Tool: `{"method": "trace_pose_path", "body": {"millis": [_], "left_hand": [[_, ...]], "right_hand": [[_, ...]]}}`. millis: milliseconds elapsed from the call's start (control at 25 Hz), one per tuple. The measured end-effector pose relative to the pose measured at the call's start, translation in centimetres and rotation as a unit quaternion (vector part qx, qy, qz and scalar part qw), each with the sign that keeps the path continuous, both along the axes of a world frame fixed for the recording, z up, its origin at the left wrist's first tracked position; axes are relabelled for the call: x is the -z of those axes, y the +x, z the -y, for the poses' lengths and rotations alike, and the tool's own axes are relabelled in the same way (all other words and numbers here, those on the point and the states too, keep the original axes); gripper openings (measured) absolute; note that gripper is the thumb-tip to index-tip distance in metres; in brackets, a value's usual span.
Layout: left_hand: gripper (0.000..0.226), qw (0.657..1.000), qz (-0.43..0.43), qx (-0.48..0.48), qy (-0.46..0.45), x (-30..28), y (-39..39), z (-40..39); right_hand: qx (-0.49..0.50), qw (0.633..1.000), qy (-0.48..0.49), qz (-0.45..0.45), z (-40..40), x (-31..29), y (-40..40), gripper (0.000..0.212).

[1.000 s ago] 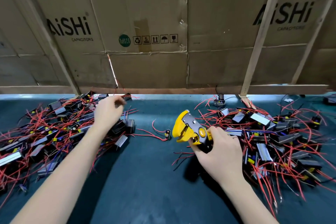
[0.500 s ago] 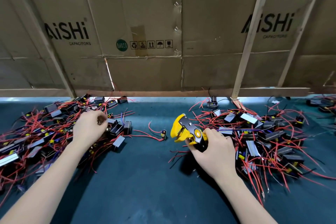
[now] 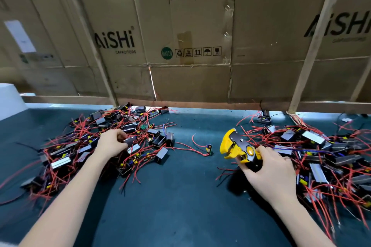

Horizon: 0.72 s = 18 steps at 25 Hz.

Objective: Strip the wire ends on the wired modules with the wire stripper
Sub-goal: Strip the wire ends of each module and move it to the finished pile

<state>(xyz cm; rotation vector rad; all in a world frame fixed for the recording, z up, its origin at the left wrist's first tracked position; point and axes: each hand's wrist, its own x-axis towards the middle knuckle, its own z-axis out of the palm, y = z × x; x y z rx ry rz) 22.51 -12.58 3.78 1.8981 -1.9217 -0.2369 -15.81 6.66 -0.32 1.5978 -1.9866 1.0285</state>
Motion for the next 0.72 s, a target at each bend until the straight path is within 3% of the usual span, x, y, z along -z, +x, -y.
{"method": "trace_pose_path", "body": {"millis": [240, 320, 480, 600, 680, 720], "left_hand": [[0.011, 0.998, 0.067, 0.004, 0.008, 0.5, 0.0, -0.3], [0.016, 0.996, 0.083, 0.011, 0.023, 0.6, 0.1, -0.1], [0.015, 0.999, 0.027, 0.027, 0.035, 0.9, 0.4, 0.2], [0.009, 0.997, -0.067, 0.008, -0.034, 1.4, 0.3, 0.5], [0.017, 0.986, -0.129, -0.03, -0.097, 1.1, -0.1, 0.9], [0.022, 0.984, -0.12, -0.05, -0.126, 0.9, -0.4, 1.2]], "right_hand": [[0.003, 1.0, 0.014, -0.001, 0.0, 0.1, -0.1, 0.049], [0.003, 1.0, 0.016, -0.005, -0.1, 0.1, -0.1, 0.05], [0.005, 1.0, 0.02, -0.005, 0.0, 0.0, 0.0, 0.048], [0.006, 1.0, 0.022, -0.007, 0.1, 0.0, 0.1, 0.048], [0.005, 1.0, 0.026, -0.009, 0.0, 0.0, 0.0, 0.049], [0.004, 1.0, 0.028, -0.011, 0.0, 0.0, 0.0, 0.048]]}}
